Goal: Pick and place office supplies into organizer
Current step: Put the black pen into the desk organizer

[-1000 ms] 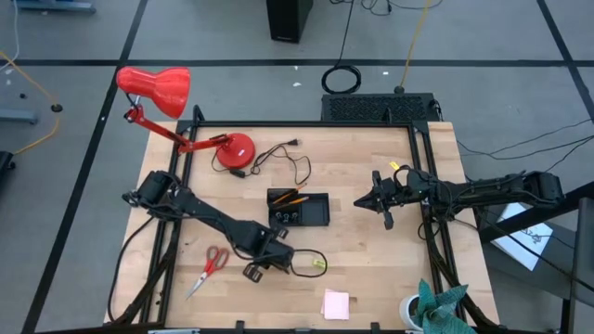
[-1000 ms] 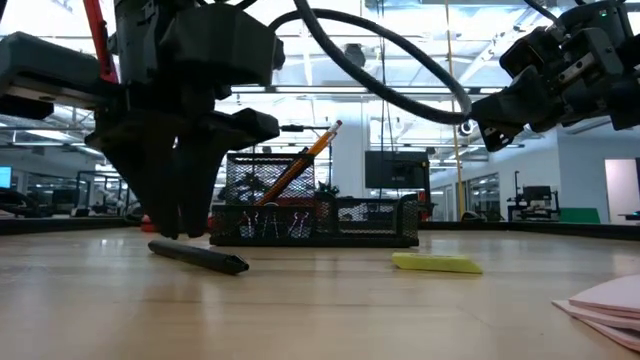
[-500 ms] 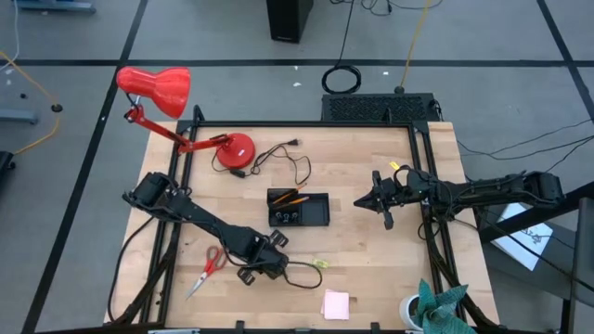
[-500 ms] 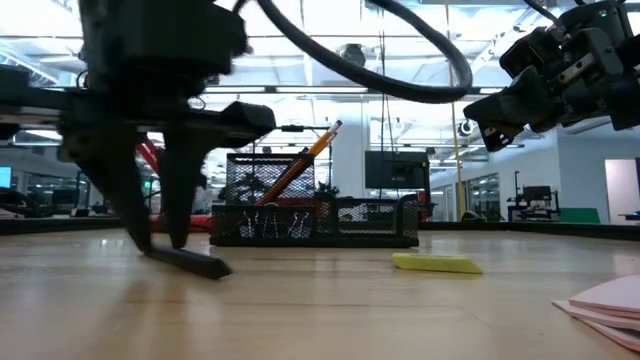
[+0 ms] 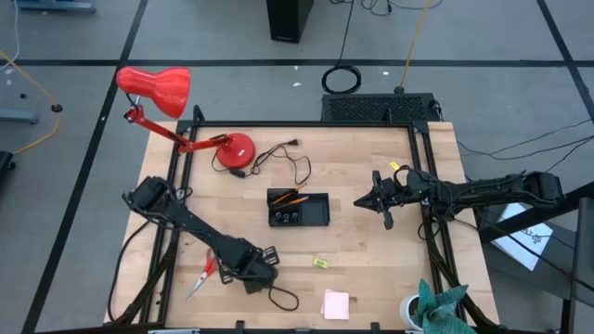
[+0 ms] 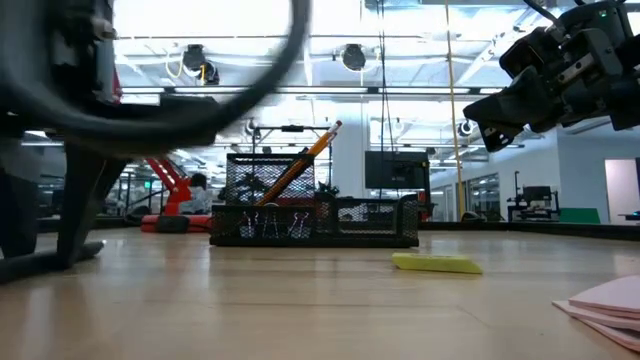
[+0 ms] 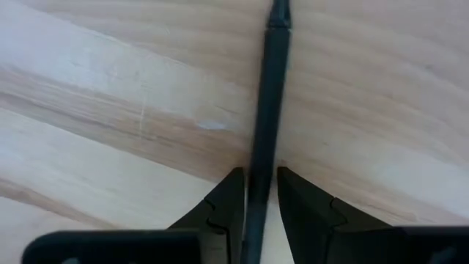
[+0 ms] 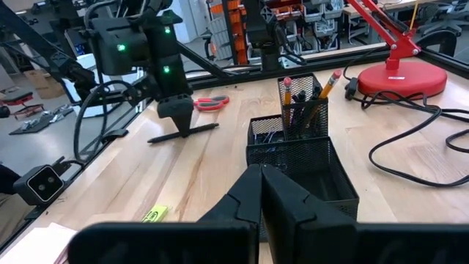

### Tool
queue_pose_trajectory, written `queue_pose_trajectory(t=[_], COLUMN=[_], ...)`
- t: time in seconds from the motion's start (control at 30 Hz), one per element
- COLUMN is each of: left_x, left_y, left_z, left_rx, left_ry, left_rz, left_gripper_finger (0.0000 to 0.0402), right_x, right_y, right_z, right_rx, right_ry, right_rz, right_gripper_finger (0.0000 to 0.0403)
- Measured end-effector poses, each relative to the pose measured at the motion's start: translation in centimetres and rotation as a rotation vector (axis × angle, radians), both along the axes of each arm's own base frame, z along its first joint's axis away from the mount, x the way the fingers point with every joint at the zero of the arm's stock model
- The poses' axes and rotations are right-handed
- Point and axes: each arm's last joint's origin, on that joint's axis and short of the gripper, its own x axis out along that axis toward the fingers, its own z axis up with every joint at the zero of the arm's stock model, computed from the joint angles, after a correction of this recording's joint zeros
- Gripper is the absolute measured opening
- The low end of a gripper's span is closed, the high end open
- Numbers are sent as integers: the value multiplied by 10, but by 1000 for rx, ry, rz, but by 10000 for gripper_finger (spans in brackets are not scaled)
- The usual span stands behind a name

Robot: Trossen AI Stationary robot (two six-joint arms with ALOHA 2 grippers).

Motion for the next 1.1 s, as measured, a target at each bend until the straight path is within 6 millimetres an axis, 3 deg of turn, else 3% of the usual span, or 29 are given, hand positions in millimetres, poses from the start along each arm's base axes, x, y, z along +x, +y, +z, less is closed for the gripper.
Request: queue_pose_trajectory(t=[0.3, 0.5, 0.6, 0.7, 0.83, 1.1], left_x=[7, 10, 13, 20, 34, 43], left_y=[-6, -18, -20, -22, -17, -6], left_z=[8, 17, 22, 32, 48, 51], left_rx=[125, 108, 95, 66, -71, -375], left_ry=[-133, -183, -212, -284, -350, -1], left_rz=[52, 39, 126, 405, 961, 1795], left_gripper_finger=[88, 88, 88, 88, 88, 88], right_x=[0, 0, 0, 0, 0, 0], right_y=[-1, -1, -1, -1, -1, -1], right_z=[0, 0, 0, 0, 0, 0], right_rx=[-21, -20, -20, -20, -20, -27], right_ry=[-1, 2, 2, 1, 1, -3], right_rz=[-19, -19, -19, -19, -19, -17], right_gripper_finger=[4, 4, 4, 4, 4, 4])
